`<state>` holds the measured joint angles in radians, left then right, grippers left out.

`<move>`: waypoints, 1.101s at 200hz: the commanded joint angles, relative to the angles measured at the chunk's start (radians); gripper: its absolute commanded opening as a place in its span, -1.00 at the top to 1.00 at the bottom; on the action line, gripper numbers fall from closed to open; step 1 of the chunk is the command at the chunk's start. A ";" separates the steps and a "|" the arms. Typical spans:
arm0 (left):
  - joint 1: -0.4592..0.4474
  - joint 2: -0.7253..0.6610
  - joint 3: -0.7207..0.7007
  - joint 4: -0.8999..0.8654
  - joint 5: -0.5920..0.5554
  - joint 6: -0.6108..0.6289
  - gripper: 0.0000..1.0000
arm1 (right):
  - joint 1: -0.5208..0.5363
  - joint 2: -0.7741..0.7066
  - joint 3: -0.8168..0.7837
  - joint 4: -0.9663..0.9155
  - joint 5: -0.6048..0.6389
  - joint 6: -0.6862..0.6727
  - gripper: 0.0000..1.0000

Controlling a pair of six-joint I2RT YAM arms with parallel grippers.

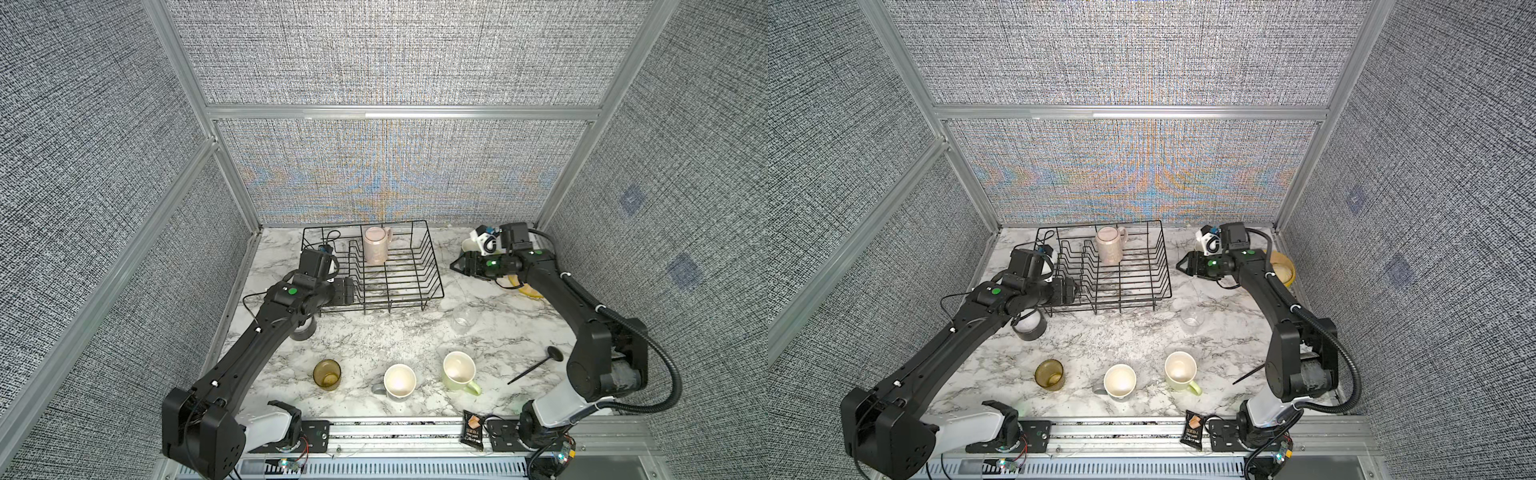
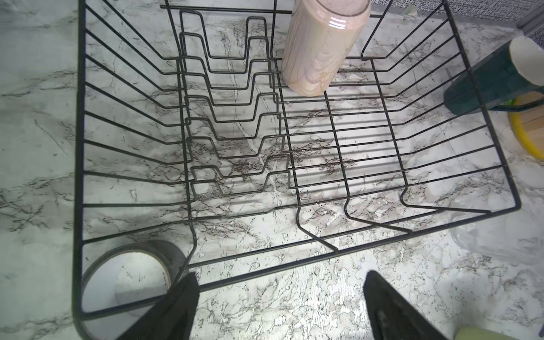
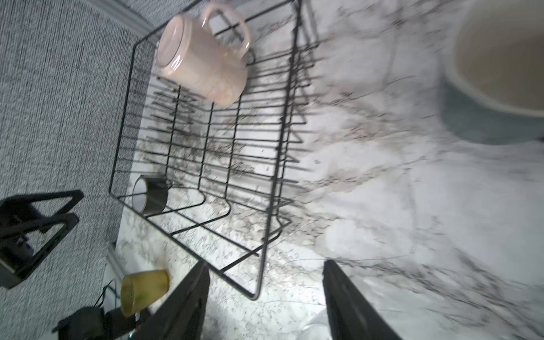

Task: Load cups into a dish rack
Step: Move the dish rack to the top-center of the table.

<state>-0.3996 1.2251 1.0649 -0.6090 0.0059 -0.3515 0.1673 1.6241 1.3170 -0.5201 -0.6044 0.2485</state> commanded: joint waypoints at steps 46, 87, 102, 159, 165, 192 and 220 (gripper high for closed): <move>-0.001 -0.050 -0.049 0.110 -0.014 -0.074 -0.76 | 0.112 0.104 0.060 -0.066 0.132 -0.025 0.00; -0.001 -0.039 -0.042 0.100 -0.008 -0.077 -0.76 | 0.141 0.175 0.078 -0.082 0.197 -0.035 0.19; -0.001 -0.042 -0.049 0.118 -0.011 -0.075 -0.76 | 0.144 0.184 0.089 -0.098 0.235 -0.013 0.43; -0.002 -0.079 -0.093 0.212 0.080 -0.041 -0.76 | 0.143 0.082 -0.003 -0.140 0.458 0.073 0.78; -0.002 -0.081 -0.095 0.214 0.077 -0.041 -0.76 | 0.143 0.066 -0.015 -0.141 0.469 0.077 0.79; -0.002 -0.065 -0.100 0.228 0.058 -0.046 -0.77 | 0.143 0.011 -0.046 -0.161 0.508 0.080 0.81; -0.001 -0.020 -0.067 0.208 0.076 -0.041 -0.76 | 0.139 -0.040 -0.091 -0.161 0.516 0.096 0.81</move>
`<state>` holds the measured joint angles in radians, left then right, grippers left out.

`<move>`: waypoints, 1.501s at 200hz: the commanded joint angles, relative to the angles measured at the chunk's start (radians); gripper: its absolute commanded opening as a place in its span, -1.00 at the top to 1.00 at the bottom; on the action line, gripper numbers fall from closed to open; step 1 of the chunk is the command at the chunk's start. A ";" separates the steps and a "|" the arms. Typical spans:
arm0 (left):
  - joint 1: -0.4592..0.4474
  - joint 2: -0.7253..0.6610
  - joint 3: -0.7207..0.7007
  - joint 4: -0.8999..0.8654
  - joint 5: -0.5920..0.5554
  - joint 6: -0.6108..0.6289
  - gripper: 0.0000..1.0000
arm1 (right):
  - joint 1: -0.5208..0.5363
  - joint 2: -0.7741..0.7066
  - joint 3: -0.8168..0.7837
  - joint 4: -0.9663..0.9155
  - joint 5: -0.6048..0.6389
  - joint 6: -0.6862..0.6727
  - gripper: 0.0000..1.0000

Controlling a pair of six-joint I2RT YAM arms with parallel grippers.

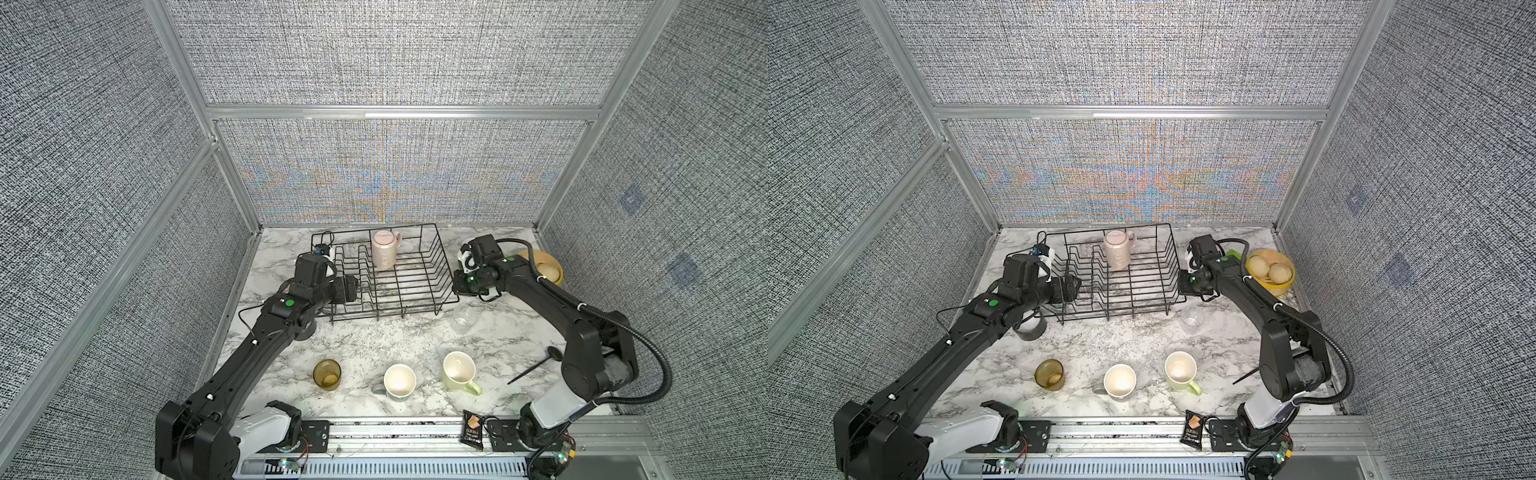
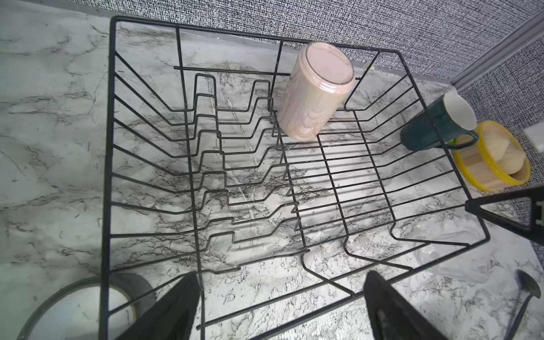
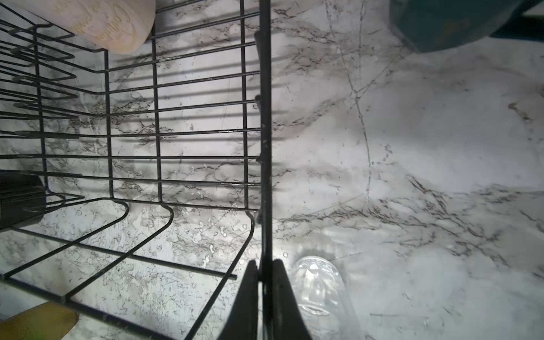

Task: Load cups into a dish rack
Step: Move the dish rack to the top-center of the table, then pick up the cup from the top-right of the table.

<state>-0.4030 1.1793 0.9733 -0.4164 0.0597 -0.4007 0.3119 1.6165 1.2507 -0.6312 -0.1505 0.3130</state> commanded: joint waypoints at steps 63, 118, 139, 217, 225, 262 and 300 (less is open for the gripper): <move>0.002 0.028 0.011 0.023 -0.016 -0.004 -0.79 | -0.010 -0.152 -0.139 -0.026 0.061 0.072 0.63; 0.002 0.001 0.025 0.015 0.023 0.006 -0.79 | -0.072 -0.248 -0.138 -0.046 0.046 0.055 0.26; 0.002 -0.008 0.023 0.013 0.010 0.007 -0.79 | -0.166 -0.237 -0.117 -0.044 -0.010 0.041 0.23; 0.002 -0.048 0.010 0.041 0.038 -0.016 -0.79 | -0.355 0.002 0.063 0.171 -0.025 -0.226 -0.22; 0.002 -0.057 -0.005 0.055 0.043 -0.012 -0.79 | -0.371 0.037 0.093 0.175 -0.096 -0.252 -0.22; 0.003 -0.073 0.010 -0.009 0.027 0.018 -0.80 | -0.384 0.151 0.182 0.200 -0.206 -0.362 -0.35; 0.001 -0.097 0.013 -0.026 0.000 0.042 -0.80 | -0.382 0.235 0.247 0.126 -0.246 -0.550 -0.36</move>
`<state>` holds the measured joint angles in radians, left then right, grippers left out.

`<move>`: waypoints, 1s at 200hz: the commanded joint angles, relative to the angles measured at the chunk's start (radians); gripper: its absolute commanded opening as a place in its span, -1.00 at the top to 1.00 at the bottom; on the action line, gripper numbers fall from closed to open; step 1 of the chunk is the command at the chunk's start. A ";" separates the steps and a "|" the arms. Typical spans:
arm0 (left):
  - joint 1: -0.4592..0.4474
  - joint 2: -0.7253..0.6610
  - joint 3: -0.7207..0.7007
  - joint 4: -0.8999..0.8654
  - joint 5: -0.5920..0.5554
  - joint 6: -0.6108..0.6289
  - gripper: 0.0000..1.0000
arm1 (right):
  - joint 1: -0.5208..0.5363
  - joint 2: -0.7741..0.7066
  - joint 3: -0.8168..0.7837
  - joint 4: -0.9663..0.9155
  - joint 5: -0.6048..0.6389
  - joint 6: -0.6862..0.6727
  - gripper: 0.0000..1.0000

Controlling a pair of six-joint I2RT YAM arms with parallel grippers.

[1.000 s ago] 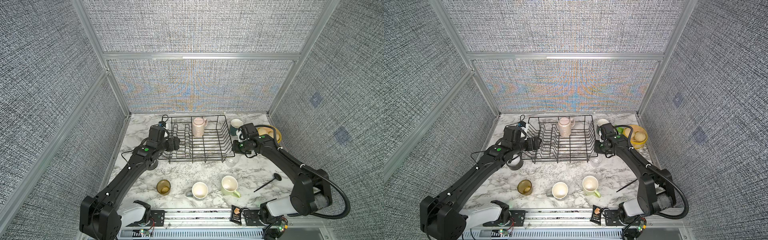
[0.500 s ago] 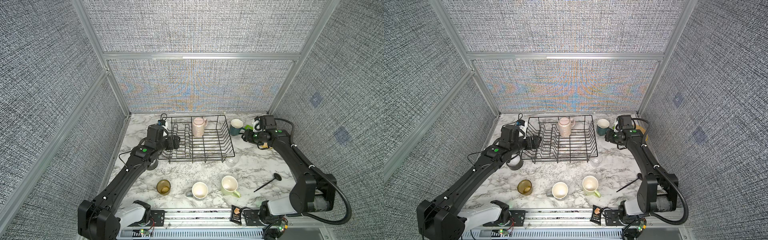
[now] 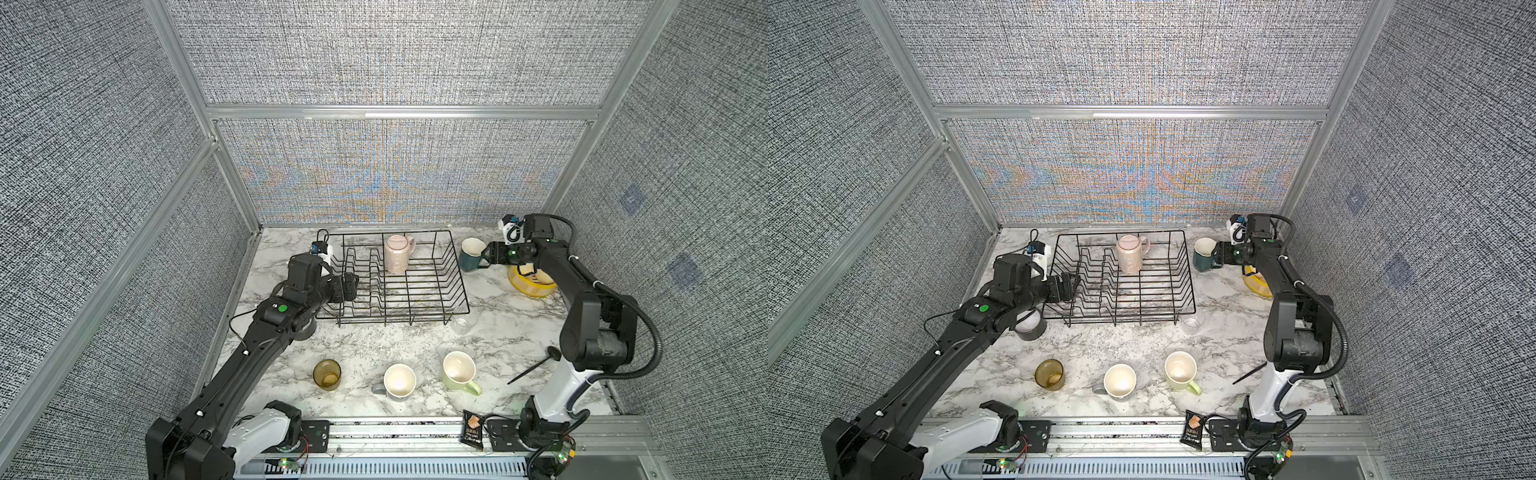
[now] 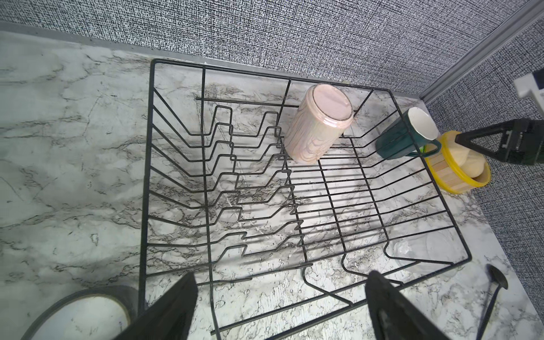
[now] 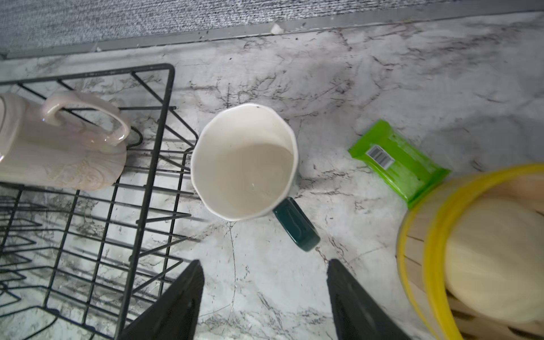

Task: Load cups into a dish rack
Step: Pick up the cup from the top-right of the table.

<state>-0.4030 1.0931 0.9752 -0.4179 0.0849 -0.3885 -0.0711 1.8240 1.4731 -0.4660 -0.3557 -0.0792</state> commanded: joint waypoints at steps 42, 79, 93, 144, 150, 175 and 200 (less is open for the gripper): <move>0.001 -0.017 0.038 -0.049 -0.021 0.043 -0.80 | 0.001 0.118 0.080 -0.101 -0.020 -0.252 -0.34; 0.002 -0.020 0.040 -0.044 0.005 0.038 -0.80 | 0.010 0.191 0.139 -0.152 -0.006 -0.298 -0.26; 0.001 -0.021 0.049 -0.062 0.010 0.036 -0.80 | 0.013 0.195 0.144 -0.153 -0.011 -0.317 -0.25; 0.001 -0.056 0.016 -0.058 0.014 0.016 -0.80 | 0.030 0.209 0.155 -0.167 -0.007 -0.353 -0.11; 0.002 -0.062 0.011 -0.058 0.009 0.013 -0.80 | 0.039 0.220 0.165 -0.175 0.022 -0.353 -0.08; 0.002 -0.071 0.003 -0.046 0.014 0.012 -0.81 | 0.071 0.273 0.218 -0.247 0.107 -0.373 0.09; 0.001 -0.079 0.030 -0.092 0.002 0.031 -0.81 | 0.084 0.288 0.228 -0.262 0.112 -0.364 0.31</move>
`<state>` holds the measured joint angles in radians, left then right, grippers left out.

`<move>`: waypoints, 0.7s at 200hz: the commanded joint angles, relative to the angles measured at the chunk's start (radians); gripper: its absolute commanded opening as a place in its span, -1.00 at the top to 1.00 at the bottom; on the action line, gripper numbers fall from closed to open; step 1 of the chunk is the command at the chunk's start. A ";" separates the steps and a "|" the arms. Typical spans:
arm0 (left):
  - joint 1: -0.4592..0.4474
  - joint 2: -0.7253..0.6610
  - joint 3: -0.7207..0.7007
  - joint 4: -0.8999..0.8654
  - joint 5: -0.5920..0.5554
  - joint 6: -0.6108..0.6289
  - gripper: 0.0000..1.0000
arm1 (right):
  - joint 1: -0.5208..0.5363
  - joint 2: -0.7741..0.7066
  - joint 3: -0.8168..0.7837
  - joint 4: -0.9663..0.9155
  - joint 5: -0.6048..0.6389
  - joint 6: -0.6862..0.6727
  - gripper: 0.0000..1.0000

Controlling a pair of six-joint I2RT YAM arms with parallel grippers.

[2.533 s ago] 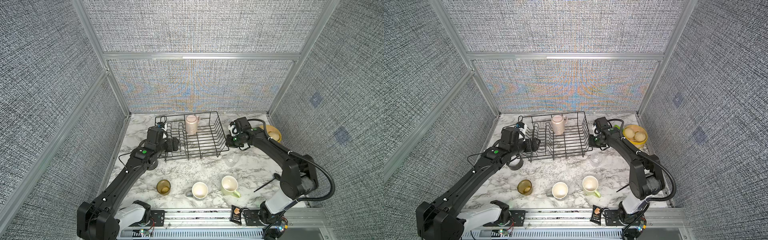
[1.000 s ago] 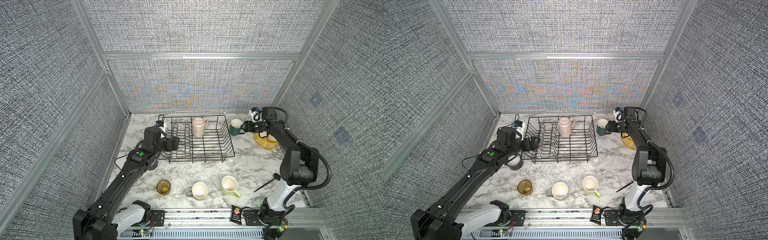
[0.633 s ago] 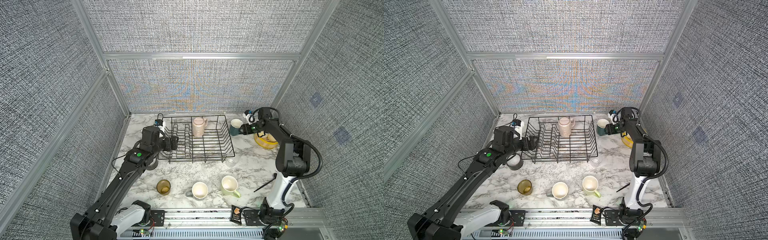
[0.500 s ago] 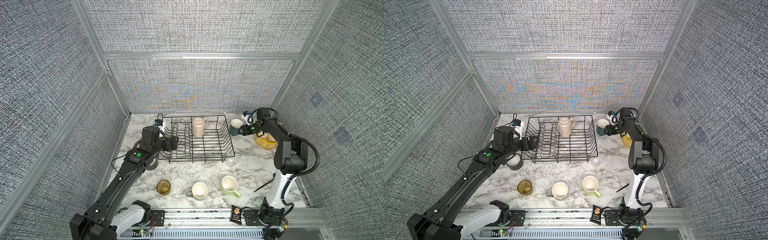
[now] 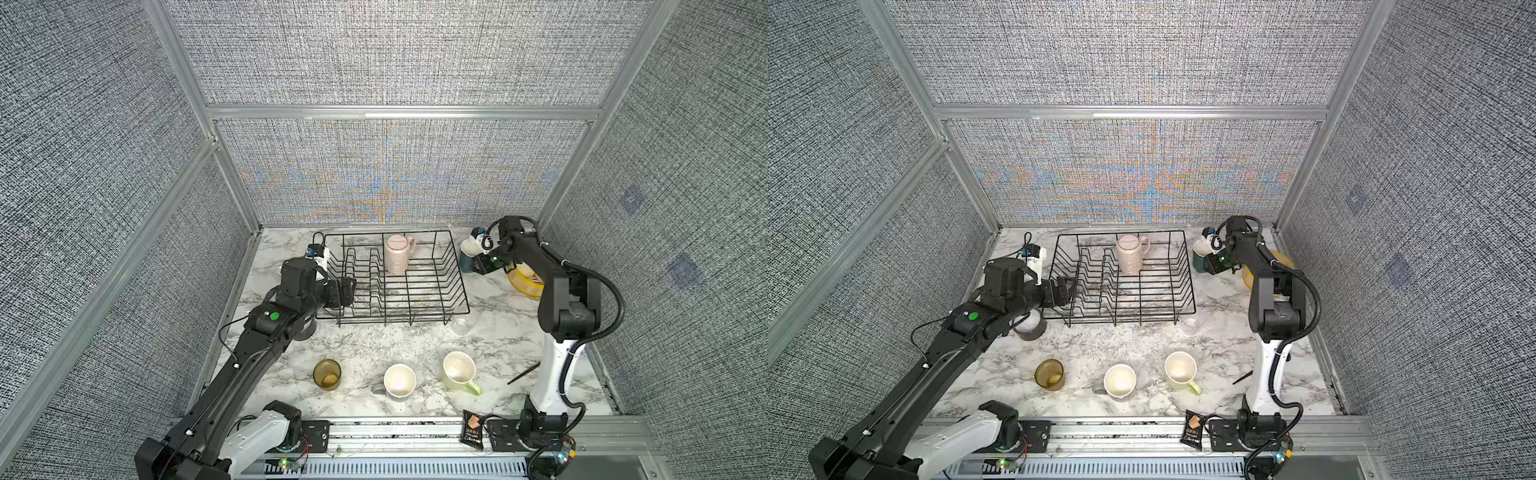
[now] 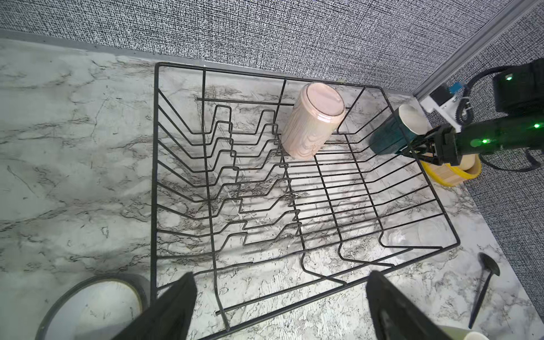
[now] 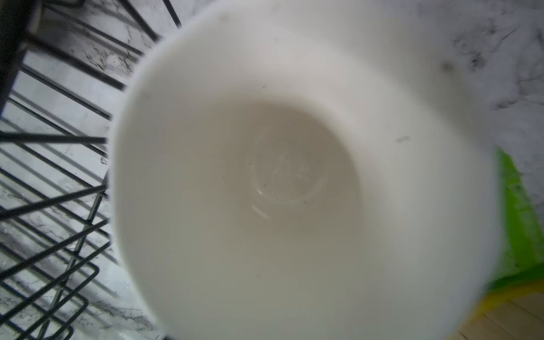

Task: Load cups into a dish rack
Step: Pick up the cup from the top-right of the table.

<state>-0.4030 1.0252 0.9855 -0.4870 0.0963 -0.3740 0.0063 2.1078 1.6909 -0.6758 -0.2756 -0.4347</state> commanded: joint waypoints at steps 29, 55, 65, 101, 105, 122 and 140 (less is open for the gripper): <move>0.001 -0.028 0.006 -0.016 -0.017 0.017 -0.82 | 0.012 -0.028 -0.035 -0.003 0.027 0.034 0.60; 0.002 -0.028 -0.005 -0.003 -0.009 0.002 -0.82 | 0.015 -0.069 -0.066 0.030 0.015 0.065 0.77; 0.002 -0.027 -0.015 0.017 -0.004 -0.003 -0.82 | 0.017 -0.081 -0.074 0.033 0.017 0.080 0.83; 0.001 -0.004 -0.008 0.035 0.014 -0.009 -0.82 | 0.027 -0.158 -0.147 0.087 0.079 0.175 1.00; 0.001 -0.001 -0.011 0.048 0.017 -0.011 -0.82 | 0.027 -0.176 -0.162 0.099 0.091 0.188 1.00; 0.001 0.017 -0.013 0.076 0.027 -0.005 -0.82 | 0.029 -0.245 -0.228 0.147 0.134 0.237 1.00; 0.001 0.046 0.012 0.068 0.062 0.006 -0.82 | 0.029 -0.325 -0.277 0.185 0.162 0.282 1.00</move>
<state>-0.4030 1.0473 0.9760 -0.4545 0.1108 -0.3756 0.0341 1.8614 1.4532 -0.6060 -0.1646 -0.2440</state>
